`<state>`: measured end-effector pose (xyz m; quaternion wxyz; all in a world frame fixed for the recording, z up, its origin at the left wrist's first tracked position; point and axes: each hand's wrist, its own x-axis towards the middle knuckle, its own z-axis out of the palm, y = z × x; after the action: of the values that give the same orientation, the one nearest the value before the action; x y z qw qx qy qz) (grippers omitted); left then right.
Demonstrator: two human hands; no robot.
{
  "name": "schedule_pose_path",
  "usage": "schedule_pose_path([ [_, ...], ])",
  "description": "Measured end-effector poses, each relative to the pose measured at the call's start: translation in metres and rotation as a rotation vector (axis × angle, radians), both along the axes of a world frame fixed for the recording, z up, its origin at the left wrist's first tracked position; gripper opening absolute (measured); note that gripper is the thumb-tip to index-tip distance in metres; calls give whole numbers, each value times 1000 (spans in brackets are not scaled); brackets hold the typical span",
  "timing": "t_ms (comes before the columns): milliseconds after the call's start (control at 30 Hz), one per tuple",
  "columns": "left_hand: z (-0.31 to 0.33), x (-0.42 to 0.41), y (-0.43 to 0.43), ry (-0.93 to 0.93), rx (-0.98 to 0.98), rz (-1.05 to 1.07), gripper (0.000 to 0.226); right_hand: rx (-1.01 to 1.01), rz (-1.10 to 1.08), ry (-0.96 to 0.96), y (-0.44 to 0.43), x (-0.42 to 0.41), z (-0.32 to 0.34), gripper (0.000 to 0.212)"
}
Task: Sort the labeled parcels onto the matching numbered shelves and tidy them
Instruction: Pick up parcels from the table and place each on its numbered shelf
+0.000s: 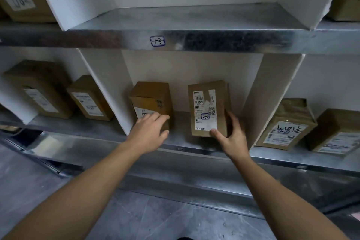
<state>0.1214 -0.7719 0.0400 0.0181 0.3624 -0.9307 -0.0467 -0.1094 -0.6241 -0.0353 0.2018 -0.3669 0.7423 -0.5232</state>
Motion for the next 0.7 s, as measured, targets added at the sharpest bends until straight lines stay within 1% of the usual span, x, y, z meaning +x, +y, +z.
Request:
schedule_pose_path([
  [200, -8, -3, -14, 26, 49, 11, 52, 56, -48, -29, -3, -1, -15, 75],
  [333, -9, -7, -22, 52, 46, -24, 51, 82, -49, -112, -8, -4, -17, 80],
  [500, -4, -15, -31, 104, 19, -53, 49, 10, -89, -157, -15, -9, -14, 94],
  [600, -1, -19, -34, 125, 22, -56, 49, -49, -65, -199, -21, -9, -8, 92],
  [700, -2, -20, -35, 139, 35, -55, 49, -34, -42, -200, -26, -9, -9, 90],
])
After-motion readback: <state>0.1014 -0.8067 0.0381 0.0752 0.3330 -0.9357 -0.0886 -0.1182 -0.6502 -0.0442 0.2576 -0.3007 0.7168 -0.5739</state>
